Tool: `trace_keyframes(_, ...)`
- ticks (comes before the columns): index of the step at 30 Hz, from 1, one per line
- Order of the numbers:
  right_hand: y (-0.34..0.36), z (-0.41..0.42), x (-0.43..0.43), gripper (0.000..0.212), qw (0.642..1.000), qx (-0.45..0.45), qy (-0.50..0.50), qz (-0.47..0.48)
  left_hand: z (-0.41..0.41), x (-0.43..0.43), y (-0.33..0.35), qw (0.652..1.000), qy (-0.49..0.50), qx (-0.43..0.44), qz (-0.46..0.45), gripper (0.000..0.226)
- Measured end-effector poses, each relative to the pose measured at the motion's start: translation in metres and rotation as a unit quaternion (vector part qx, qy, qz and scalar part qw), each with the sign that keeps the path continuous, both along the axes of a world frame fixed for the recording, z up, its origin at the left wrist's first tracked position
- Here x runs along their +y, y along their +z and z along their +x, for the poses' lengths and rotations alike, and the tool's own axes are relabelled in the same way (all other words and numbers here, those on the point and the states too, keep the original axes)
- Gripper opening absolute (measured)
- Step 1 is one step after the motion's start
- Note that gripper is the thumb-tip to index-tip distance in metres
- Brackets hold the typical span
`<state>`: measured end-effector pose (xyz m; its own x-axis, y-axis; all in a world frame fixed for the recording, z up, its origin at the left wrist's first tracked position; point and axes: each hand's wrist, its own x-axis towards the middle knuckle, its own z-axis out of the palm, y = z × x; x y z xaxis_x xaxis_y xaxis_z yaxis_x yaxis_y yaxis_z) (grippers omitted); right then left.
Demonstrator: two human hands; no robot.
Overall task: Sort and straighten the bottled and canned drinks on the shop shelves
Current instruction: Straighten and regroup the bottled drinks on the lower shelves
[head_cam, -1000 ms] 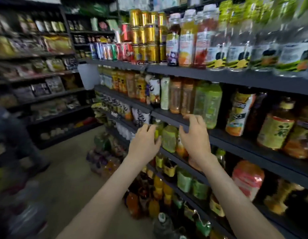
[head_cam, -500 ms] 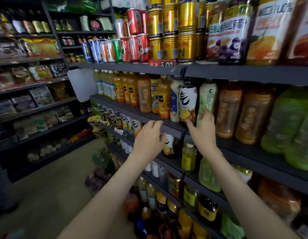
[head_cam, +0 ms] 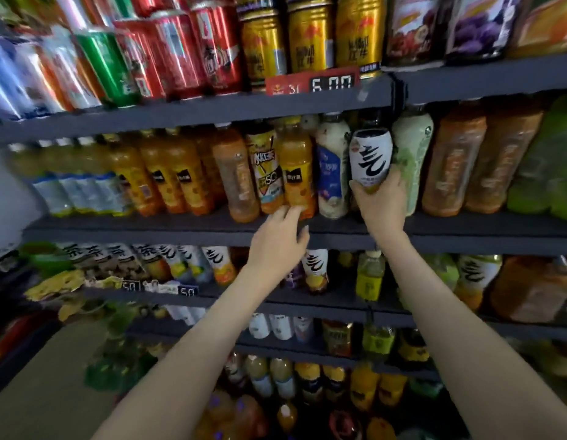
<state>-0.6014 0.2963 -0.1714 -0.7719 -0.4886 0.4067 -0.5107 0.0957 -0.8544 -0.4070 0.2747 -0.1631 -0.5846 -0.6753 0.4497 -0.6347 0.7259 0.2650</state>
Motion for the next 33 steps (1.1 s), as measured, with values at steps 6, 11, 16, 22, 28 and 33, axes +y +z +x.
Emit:
trace_keyframes(6, 0.009, 0.013, 0.012, 0.055, 0.997, 0.024, -0.058, 0.04, 0.012, -0.013, -0.004, 0.994, -0.097, 0.038, 0.013, 0.038)
trace_keyframes(11, -0.01, 0.045, 0.06, 0.052, 0.996, 0.021, -0.079, -0.041, 0.019, -0.013, -0.035, 0.989, -0.13, 0.058, 0.04, 0.038)
trace_keyframes(16, -0.068, 0.069, 0.096, 0.051, 0.997, -0.008, -0.046, -0.059, 0.025, -0.008, -0.096, 0.985, -0.148, 0.084, 0.041, 0.037)
trace_keyframes(22, -0.172, 0.079, 0.088, 0.047, 0.996, -0.084, -0.026, -0.013, 0.022, -0.014, -0.168, 0.992, -0.113, 0.05, 0.007, 0.043)
trace_keyframes(28, -0.217, 0.073, 0.048, 0.041, 0.996, -0.087, -0.026, 0.008, 0.018, -0.031, -0.218, 0.998, -0.053, 0.013, -0.005, 0.06)
trace_keyframes(33, -0.227, 0.064, 0.016, 0.051, 0.993, -0.102, -0.052, 0.02, 0.008, -0.044, -0.236, 0.999, -0.028, 0.014, -0.032, 0.069)
